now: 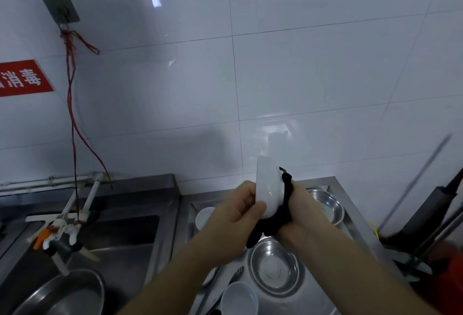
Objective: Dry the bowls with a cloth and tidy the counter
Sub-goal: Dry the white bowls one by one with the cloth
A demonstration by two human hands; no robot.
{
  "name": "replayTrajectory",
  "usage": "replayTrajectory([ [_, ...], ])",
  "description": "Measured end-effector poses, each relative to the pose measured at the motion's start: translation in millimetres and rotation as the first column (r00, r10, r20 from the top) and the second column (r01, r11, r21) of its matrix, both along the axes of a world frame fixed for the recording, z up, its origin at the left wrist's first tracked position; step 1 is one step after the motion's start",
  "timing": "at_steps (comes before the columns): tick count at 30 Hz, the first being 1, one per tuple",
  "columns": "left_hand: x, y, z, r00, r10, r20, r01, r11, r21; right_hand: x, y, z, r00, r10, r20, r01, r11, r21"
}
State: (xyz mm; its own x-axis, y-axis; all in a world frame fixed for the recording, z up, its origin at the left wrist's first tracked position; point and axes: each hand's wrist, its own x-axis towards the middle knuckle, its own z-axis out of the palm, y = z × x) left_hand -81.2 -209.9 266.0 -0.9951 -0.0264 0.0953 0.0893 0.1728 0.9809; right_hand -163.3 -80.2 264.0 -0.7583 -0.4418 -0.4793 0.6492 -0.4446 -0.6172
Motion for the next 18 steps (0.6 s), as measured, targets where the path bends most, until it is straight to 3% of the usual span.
replayTrajectory([
  [7,-2,4,9,0.999,0.038,0.021,-0.039,0.999,0.037,-3,4,-2,0.997,0.012,-0.071,-0.006,0.997,0.08],
  [10,0,1,6,0.997,0.068,-0.043,-0.074,0.984,-0.162,-2,2,-8,0.997,0.04,-0.067,-0.032,0.993,0.113],
  [14,7,-6,-4,0.994,0.047,-0.1,-0.089,0.875,-0.475,4,-2,-10,0.998,0.066,0.015,-0.067,0.994,0.083],
  [18,10,-19,-12,0.99,-0.006,-0.14,-0.082,0.786,-0.612,3,-3,-10,0.995,0.046,0.088,-0.047,0.999,0.007],
])
